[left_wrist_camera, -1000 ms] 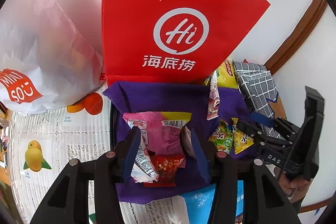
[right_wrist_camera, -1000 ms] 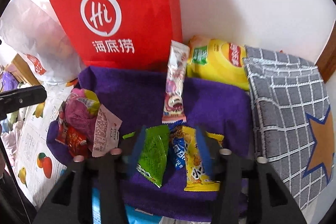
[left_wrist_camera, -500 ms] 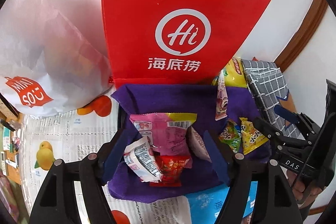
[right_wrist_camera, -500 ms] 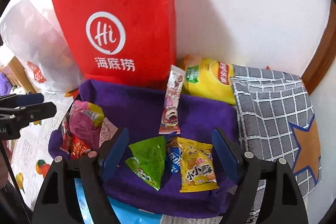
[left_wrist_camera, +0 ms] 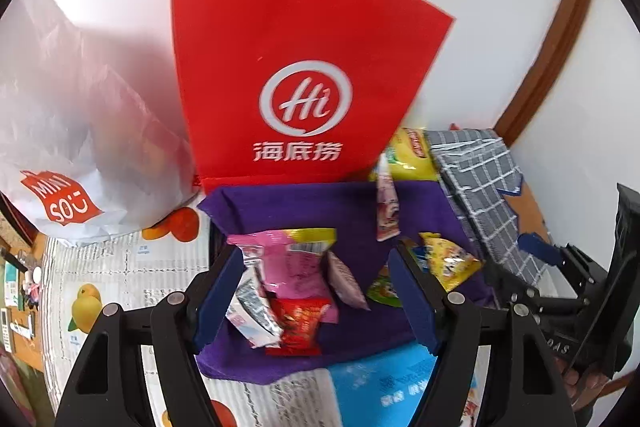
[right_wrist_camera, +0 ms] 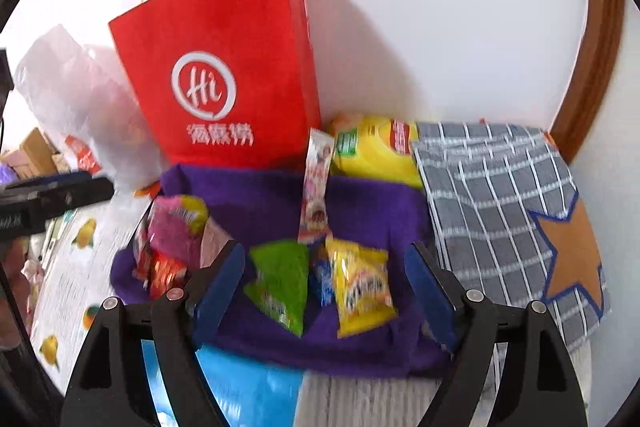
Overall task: Organize snacks
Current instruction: 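Withdraw both tools from the towel toward the candies beside the tissue pack, then grasp the panda candy packet with the right tool while the left grasps a pink candy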
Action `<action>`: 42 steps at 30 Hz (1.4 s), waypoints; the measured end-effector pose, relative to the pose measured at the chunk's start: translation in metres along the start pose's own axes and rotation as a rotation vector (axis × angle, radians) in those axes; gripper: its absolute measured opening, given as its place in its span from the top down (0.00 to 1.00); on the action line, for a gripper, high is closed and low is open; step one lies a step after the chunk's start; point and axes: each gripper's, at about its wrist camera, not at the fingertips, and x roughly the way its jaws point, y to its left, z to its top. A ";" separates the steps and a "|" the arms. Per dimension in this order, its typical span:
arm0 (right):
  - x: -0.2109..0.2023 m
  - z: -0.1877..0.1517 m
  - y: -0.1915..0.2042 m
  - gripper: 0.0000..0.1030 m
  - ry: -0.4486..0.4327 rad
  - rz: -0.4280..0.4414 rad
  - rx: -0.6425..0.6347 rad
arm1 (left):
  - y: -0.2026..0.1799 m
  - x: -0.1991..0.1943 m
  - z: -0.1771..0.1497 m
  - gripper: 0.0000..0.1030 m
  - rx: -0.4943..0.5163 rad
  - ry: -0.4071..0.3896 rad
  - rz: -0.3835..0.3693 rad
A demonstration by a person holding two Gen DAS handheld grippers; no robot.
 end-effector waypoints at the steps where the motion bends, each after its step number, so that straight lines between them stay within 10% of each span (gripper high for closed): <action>1: -0.007 -0.005 -0.002 0.20 -0.009 0.004 0.002 | -0.004 -0.005 -0.001 0.29 0.014 -0.006 0.003; 13: -0.070 -0.063 -0.017 0.20 -0.038 0.010 0.078 | 0.006 -0.061 -0.051 0.29 -0.031 0.003 0.000; 21: -0.066 -0.115 -0.012 0.38 0.031 0.076 0.108 | 0.020 -0.067 -0.112 0.29 -0.089 0.061 0.034; 39: -0.024 -0.168 0.045 0.35 0.134 0.154 0.038 | 0.013 -0.068 -0.194 0.29 -0.097 0.125 0.005; 42: -0.017 -0.167 0.047 0.49 0.143 0.177 0.048 | 0.009 -0.061 -0.203 0.29 -0.092 0.158 -0.008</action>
